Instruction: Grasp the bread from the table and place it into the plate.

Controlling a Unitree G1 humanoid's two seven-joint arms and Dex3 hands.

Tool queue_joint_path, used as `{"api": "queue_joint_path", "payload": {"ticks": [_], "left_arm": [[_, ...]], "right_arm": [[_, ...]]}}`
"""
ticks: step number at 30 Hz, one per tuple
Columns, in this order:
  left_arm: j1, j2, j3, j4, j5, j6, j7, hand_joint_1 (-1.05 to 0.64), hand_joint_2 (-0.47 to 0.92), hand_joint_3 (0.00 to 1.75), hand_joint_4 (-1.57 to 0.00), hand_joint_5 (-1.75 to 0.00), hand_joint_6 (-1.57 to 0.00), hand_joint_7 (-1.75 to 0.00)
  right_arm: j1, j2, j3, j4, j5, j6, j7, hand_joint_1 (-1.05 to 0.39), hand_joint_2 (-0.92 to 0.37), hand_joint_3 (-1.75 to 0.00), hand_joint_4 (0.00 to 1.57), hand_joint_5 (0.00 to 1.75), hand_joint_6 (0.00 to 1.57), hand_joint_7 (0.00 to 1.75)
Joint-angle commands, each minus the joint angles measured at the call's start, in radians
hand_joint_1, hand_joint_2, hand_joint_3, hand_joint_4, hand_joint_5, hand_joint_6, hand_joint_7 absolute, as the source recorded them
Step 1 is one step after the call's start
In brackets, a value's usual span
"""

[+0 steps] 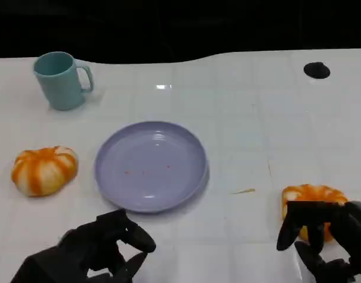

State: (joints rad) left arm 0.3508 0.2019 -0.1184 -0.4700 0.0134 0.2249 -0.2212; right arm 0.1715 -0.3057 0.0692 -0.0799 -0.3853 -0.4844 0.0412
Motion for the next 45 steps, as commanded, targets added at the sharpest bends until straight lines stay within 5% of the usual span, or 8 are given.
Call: {"api": "queue_joint_path", "payload": {"ticks": [1, 5, 12, 18, 22, 26, 34, 45], "left_arm": [[-0.003, 0.013, 0.007, 0.010, -0.002, -0.009, -0.009, -0.24, 0.83, 0.61, -0.66, -1.75, -0.63, -1.26], [-0.005, 0.009, 0.008, 0.012, -0.010, -0.005, -0.010, -0.24, 0.83, 0.62, -0.65, -1.75, -0.63, -1.26], [-0.005, 0.014, 0.001, 0.012, 0.007, -0.015, -0.007, -0.23, 0.82, 0.62, -0.64, -1.75, -0.63, -1.26], [-0.002, 0.012, 0.000, 0.011, 0.004, -0.015, -0.008, -0.24, 0.82, 0.63, -0.64, -1.75, -0.63, -1.26], [-0.002, 0.015, 0.000, 0.014, 0.007, -0.021, -0.008, -0.25, 0.82, 0.63, -0.64, -1.75, -0.63, -1.26], [-0.004, 0.011, 0.000, 0.013, 0.001, -0.016, -0.008, -0.26, 0.82, 0.63, -0.65, -1.75, -0.63, -1.26], [-0.006, 0.009, -0.004, 0.007, 0.005, -0.003, -0.004, -0.25, 0.81, 0.63, -0.64, -1.75, -0.64, -1.26], [-0.013, 0.005, -0.006, 0.015, 0.007, -0.003, 0.001, -0.26, 0.81, 0.65, -0.66, -1.75, -0.64, -1.26]], "right_arm": [[0.000, 0.004, -0.019, -0.023, 0.010, 0.014, -0.019, 0.11, -0.20, -1.29, 0.86, 1.67, 0.93, 0.99], [0.004, -0.003, -0.030, -0.079, -0.027, 0.062, -0.020, 0.02, -0.20, -1.20, 0.90, 1.20, 0.94, 0.75], [0.021, -0.035, -0.044, -0.213, -0.132, 0.189, 0.023, -0.06, -0.22, -1.08, 0.75, 0.91, 0.78, 0.43], [0.031, -0.091, -0.050, -0.337, -0.241, 0.303, 0.116, -0.15, -0.45, -0.63, 0.34, 0.64, 0.61, 0.12], [0.039, -0.105, -0.050, -0.418, -0.305, 0.383, 0.177, -0.22, -0.66, -0.22, 0.09, 0.63, 0.50, 0.02], [0.045, -0.123, -0.047, -0.497, -0.366, 0.457, 0.264, -0.27, -0.72, -0.10, 0.00, 0.54, 0.38, 0.00], [0.027, -0.139, -0.006, -0.512, -0.473, 0.507, 0.337, -0.28, -0.70, -0.03, 0.00, 0.44, 0.33, 0.01], [-0.051, -0.159, 0.072, -0.309, -0.578, 0.493, 0.297, -0.36, -0.73, -0.01, 0.05, 0.46, 0.37, 0.01]]}}
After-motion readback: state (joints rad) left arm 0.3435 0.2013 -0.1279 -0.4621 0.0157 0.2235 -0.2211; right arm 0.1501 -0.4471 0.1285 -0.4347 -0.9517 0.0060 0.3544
